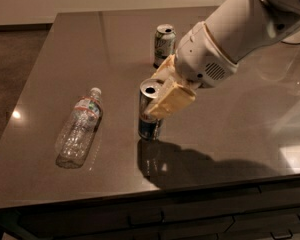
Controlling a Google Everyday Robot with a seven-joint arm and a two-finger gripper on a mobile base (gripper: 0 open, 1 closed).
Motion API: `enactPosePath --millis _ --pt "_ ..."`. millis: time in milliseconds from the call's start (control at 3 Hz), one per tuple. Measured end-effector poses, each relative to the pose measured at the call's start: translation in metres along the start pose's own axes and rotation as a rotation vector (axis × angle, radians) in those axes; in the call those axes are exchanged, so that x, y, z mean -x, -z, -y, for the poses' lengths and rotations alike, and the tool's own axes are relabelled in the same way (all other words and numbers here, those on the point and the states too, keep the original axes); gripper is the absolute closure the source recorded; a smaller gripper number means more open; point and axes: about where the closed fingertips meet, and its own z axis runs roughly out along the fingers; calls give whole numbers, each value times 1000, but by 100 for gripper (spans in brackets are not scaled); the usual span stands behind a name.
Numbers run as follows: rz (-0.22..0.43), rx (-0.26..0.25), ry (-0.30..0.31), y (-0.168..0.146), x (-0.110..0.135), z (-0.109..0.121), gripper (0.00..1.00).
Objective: Move redbull can near water bottle
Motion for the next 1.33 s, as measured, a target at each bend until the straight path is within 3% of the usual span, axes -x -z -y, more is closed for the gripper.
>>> enactPosePath --millis 667,1000,1333 --pt "22 45 44 -33 43 16 100" --pt "14 66 56 -48 50 20 85" --pt "6 79 68 -58 53 22 61"
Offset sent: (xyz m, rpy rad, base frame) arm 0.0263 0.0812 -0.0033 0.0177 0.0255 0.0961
